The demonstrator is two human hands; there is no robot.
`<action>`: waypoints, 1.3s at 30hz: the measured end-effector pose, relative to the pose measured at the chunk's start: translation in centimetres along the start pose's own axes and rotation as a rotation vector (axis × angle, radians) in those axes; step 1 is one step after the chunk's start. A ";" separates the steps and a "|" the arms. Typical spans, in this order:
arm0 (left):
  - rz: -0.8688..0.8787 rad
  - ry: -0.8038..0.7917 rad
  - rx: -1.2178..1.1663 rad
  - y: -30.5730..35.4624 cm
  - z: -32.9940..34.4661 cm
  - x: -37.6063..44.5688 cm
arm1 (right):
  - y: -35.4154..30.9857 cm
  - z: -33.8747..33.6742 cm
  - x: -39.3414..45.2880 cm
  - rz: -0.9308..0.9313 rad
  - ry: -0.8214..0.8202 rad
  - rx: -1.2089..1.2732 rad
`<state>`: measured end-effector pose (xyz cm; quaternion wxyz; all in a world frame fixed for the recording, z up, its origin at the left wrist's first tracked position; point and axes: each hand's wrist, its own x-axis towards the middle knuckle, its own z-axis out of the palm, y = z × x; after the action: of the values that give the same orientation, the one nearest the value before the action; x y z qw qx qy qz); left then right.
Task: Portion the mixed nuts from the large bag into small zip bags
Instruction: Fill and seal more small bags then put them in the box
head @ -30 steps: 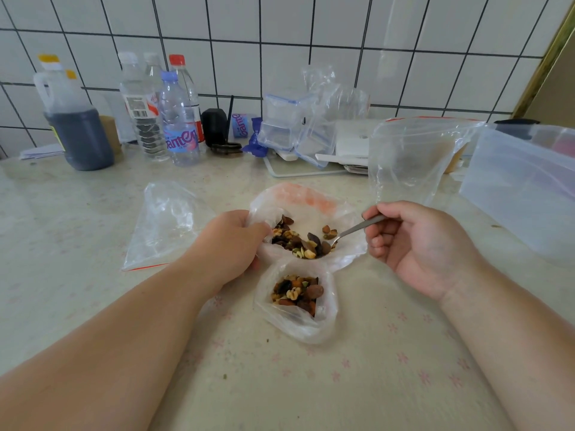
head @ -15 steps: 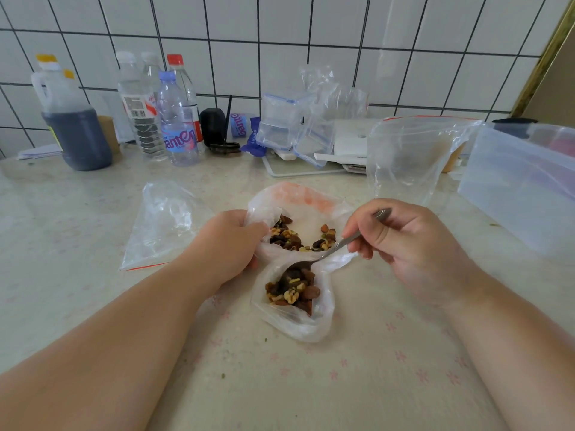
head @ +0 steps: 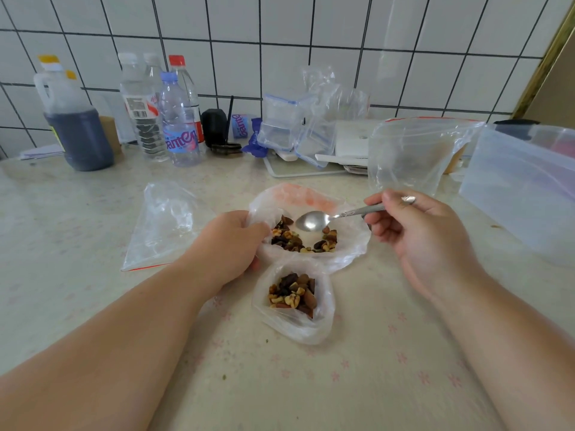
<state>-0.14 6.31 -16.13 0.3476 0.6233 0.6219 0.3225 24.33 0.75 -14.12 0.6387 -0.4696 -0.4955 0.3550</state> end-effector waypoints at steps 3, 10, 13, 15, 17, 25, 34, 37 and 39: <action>-0.013 0.013 0.004 0.0 0.1 0.0 | 0.9 0.4 0.2 0.043 0.054 -0.186; -0.006 -0.013 0.087 0.8 -0.9 -0.7 | 1.1 1.2 0.0 0.076 -0.058 -0.296; -0.077 0.010 0.158 1.7 -2.1 -0.9 | 1.0 1.0 0.1 0.125 -0.031 -0.219; -0.169 -0.041 0.161 2.2 -3.2 -1.2 | 1.1 0.9 0.3 0.168 0.009 -0.185; -0.242 -0.199 0.186 2.6 -3.9 -1.9 | 1.2 0.8 0.5 0.203 0.032 -0.173; -0.110 -0.562 0.186 2.9 -3.4 -3.3 | 1.3 1.8 0.1 0.256 -0.050 -0.156; 0.092 -0.481 0.217 3.3 -3.2 -4.1 | 0.9 1.5 0.4 0.501 0.088 0.061; 0.084 -0.444 0.198 3.0 -2.8 -3.9 | 0.7 1.2 0.6 0.499 0.128 0.124; 0.070 -0.446 0.198 2.8 -3.0 -3.8 | 0.7 1.2 0.6 0.490 0.126 0.142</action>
<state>-1.19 2.69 -12.05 0.4022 0.7311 0.5364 0.1264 23.35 1.83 -14.48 0.5948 -0.5507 -0.3001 0.5029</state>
